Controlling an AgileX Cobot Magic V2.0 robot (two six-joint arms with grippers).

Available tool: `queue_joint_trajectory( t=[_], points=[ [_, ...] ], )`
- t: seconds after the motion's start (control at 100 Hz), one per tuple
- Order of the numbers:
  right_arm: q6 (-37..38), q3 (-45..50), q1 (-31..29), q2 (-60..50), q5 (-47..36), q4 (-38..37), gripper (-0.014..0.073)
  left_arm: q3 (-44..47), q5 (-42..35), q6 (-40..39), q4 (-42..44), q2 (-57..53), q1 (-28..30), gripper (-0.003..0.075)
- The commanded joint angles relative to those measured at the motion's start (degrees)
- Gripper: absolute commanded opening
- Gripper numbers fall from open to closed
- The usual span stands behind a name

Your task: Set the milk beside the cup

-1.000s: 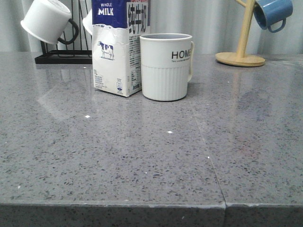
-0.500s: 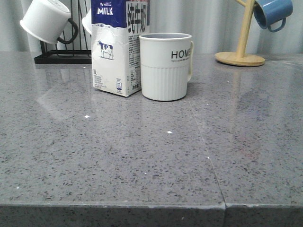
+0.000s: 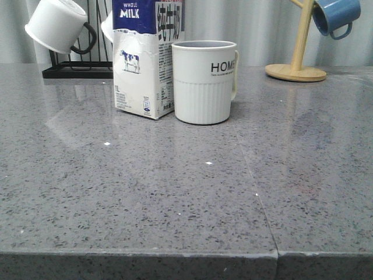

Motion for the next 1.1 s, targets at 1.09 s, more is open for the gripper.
queue_joint_trajectory(
  t=[1.09],
  points=[
    [-1.12,18.51,-26.25,-14.72,-21.11,-0.63,-0.0066,3.42,-4.19,-0.16,-0.67,-1.62,0.13,-0.0020]
  ],
)
